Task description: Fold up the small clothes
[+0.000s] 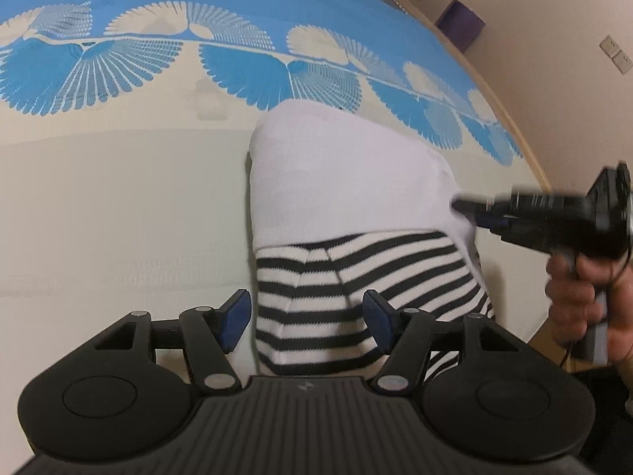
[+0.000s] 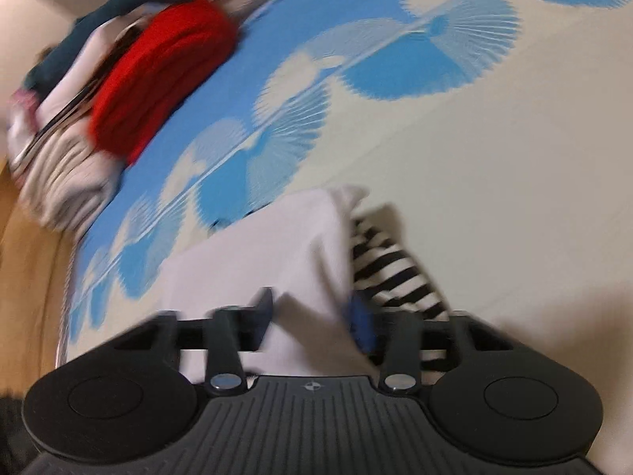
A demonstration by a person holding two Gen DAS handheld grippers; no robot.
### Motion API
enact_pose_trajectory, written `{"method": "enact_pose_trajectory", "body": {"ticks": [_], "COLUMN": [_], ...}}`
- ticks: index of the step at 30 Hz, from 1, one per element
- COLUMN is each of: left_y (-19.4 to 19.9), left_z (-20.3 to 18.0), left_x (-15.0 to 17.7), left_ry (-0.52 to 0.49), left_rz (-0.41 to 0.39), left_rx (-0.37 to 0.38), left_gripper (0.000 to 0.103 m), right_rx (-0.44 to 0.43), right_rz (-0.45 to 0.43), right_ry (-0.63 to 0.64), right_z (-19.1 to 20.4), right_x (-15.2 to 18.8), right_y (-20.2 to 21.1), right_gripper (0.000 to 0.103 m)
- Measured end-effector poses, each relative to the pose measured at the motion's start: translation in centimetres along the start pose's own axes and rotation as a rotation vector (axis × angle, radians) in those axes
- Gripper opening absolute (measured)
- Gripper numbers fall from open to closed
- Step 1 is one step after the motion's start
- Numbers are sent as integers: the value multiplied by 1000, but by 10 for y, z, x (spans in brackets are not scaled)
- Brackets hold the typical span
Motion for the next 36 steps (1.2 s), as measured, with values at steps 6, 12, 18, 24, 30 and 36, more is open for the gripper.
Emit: {"method": "enact_pose_trajectory", "body": {"ticks": [6,12,18,24,30,36], "left_y": [-23,-35,-14,5,-32,-76], "left_z": [-16,-10,-7,-5,24,53], "left_x": [7,14,-2,-37,-79,-82], "left_ry": [-64,-51,-4,60,174,316], "left_rz": [63,136,38,-59,15,119], "left_rx": [-18,-94,-32,36,100,203], "left_gripper": [70,76,75,73,81,88], "right_rx": [102,299,185,221,229,228], "right_rz": [-77,-7,-207,229,212,32], "right_ry": [-17,140,246,496,446,247], "right_z": [-18,-1,25,19,1,-17], "right_x": [-4,8,14,63,60,27], "right_y": [18,-5,43,-15,2,17], "right_gripper": [0,4,36,34,38,75]}}
Point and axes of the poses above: each gripper's, at about its wrist camera, not at the fingertips, and y roughly against the way its jaws point, z to its left, x to its underside, the point moved 4 cm from there along -y, roughly the way its jaws point, and after that the axes turned 10 degrees about z, right-handed, at the moved point
